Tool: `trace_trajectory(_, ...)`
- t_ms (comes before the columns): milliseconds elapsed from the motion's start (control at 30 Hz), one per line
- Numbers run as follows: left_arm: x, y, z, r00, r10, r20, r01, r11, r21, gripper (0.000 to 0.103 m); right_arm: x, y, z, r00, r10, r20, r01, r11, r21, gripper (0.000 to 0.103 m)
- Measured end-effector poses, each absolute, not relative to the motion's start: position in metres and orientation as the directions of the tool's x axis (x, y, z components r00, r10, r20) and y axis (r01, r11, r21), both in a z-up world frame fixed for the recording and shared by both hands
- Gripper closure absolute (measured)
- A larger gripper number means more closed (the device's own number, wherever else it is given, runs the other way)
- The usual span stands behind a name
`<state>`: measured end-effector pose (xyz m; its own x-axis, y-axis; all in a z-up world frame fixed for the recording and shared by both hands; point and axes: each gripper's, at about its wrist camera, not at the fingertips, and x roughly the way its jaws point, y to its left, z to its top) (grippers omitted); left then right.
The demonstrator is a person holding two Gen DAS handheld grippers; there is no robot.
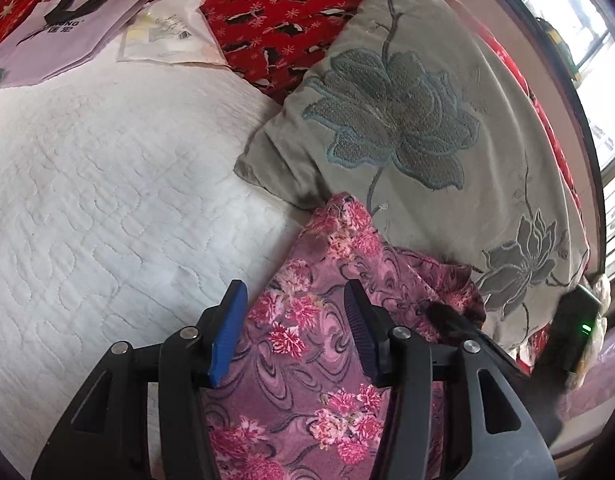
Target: Fold small clothes
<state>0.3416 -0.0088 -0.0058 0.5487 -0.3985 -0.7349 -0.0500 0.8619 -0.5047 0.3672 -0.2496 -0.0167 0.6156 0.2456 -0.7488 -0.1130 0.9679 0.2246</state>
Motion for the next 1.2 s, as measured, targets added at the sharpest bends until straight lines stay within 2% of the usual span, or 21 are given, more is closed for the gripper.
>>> trace_trajectory(67, 0.342, -0.006, -0.006, 0.548, -0.400, -0.735, -0.055, 0.859, -0.508, 0.053, 0.379, -0.235, -0.033, 0.569, 0.201, -0.798, -0.116, 0.980, 0.164, 0.054)
trace_trajectory(100, 0.342, -0.003, -0.007, 0.549, -0.404, -0.732, -0.059, 0.855, -0.516, 0.053, 0.385, -0.224, -0.039, 0.570, 0.138, -0.810, -0.119, 0.989, 0.084, 0.059)
trace_trajectory(167, 0.343, 0.003, -0.007, 0.555, -0.407, -0.726, -0.075, 0.845, -0.530, 0.053, 0.392, -0.205, -0.035, 0.608, 0.122, -0.785, -0.173, 0.985, 0.019, 0.096)
trace_trajectory(200, 0.344, 0.005, -0.008, 0.557, -0.410, -0.723, -0.080, 0.839, -0.538, 0.053, 0.396, -0.201, -0.031, 0.619, 0.110, -0.778, -0.171, 0.985, 0.004, 0.100)
trace_trajectory(300, 0.345, 0.007, -0.012, 0.552, -0.414, -0.724, -0.090, 0.834, -0.545, 0.049, 0.415, -0.199, -0.031, 0.629, 0.162, -0.760, -0.118, 0.987, 0.112, 0.100)
trace_trajectory(367, 0.346, 0.004, -0.013, 0.544, -0.416, -0.729, -0.086, 0.836, -0.541, 0.048, 0.424, -0.197, -0.041, 0.585, 0.141, -0.799, -0.092, 0.990, 0.107, 0.100)
trace_trajectory(400, 0.346, 0.002, -0.013, 0.541, -0.423, -0.727, -0.077, 0.836, -0.544, 0.048, 0.421, -0.198, -0.038, 0.597, 0.145, -0.789, -0.082, 0.989, 0.120, 0.101)
trace_trajectory(467, 0.344, -0.003, -0.012, 0.536, -0.439, -0.721, -0.055, 0.834, -0.549, 0.048, 0.408, -0.209, -0.024, 0.624, 0.185, -0.759, -0.069, 0.981, 0.183, 0.097)
trace_trajectory(500, 0.344, -0.006, -0.011, 0.531, -0.448, -0.719, -0.039, 0.835, -0.549, 0.047, 0.395, -0.222, -0.016, 0.646, 0.208, -0.735, -0.045, 0.971, 0.235, 0.087)
trace_trajectory(533, 0.343, -0.011, -0.010, 0.521, -0.460, -0.719, -0.017, 0.837, -0.547, 0.046, 0.378, -0.242, -0.007, 0.671, 0.222, -0.707, -0.009, 0.956, 0.292, 0.073)
trace_trajectory(567, 0.343, -0.017, -0.011, 0.513, -0.464, -0.722, -0.002, 0.841, -0.542, 0.044, 0.361, -0.262, -0.001, 0.694, 0.217, -0.686, 0.032, 0.943, 0.331, 0.066)
trace_trajectory(600, 0.342, -0.020, -0.011, 0.508, -0.462, -0.726, 0.005, 0.845, -0.534, 0.043, 0.338, -0.295, 0.005, 0.725, 0.168, -0.668, 0.113, 0.928, 0.356, 0.054)
trace_trajectory(633, 0.342, -0.024, -0.012, 0.503, -0.459, -0.732, 0.012, 0.851, -0.525, 0.042, 0.320, -0.318, 0.008, 0.739, 0.123, -0.663, 0.172, 0.916, 0.362, 0.049)
trace_trajectory(733, 0.341, -0.037, -0.016, 0.492, -0.423, -0.761, 0.025, 0.881, -0.473, 0.040, 0.278, -0.401, 0.000, 0.713, -0.037, -0.701, 0.400, 0.841, 0.363, 0.047)
trace_trajectory(800, 0.339, -0.045, -0.017, 0.492, -0.383, -0.782, 0.033, 0.906, -0.422, 0.040, 0.268, -0.439, -0.021, 0.629, -0.105, -0.770, 0.532, 0.780, 0.329, 0.047)
trace_trajectory(933, 0.339, -0.049, -0.019, 0.501, -0.350, -0.792, 0.046, 0.924, -0.379, 0.038, 0.275, -0.454, -0.052, 0.569, -0.051, -0.821, 0.528, 0.788, 0.317, 0.047)
trace_trajectory(967, 0.339, -0.051, -0.020, 0.503, -0.337, -0.796, 0.046, 0.930, -0.364, 0.036, 0.277, -0.450, -0.051, 0.583, -0.069, -0.810, 0.506, 0.810, 0.296, 0.048)
trace_trajectory(1033, 0.340, -0.051, -0.023, 0.502, -0.304, -0.810, 0.035, 0.943, -0.332, 0.036, 0.290, -0.431, -0.042, 0.617, -0.086, -0.782, 0.434, 0.866, 0.248, 0.096)
trace_trajectory(1067, 0.341, -0.051, -0.026, 0.494, -0.292, -0.819, 0.027, 0.947, -0.321, 0.036, 0.293, -0.426, -0.035, 0.631, -0.112, -0.768, 0.425, 0.878, 0.220, 0.097)
trace_trajectory(1133, 0.344, -0.049, -0.031, 0.482, -0.293, -0.826, 0.017, 0.945, -0.326, 0.036, 0.293, -0.431, -0.027, 0.678, -0.132, -0.723, 0.437, 0.863, 0.253, 0.098)
trace_trajectory(1200, 0.345, -0.048, -0.031, 0.488, -0.292, -0.822, 0.016, 0.945, -0.326, 0.036, 0.299, -0.446, -0.036, 0.651, -0.151, -0.744, 0.505, 0.818, 0.275, 0.098)
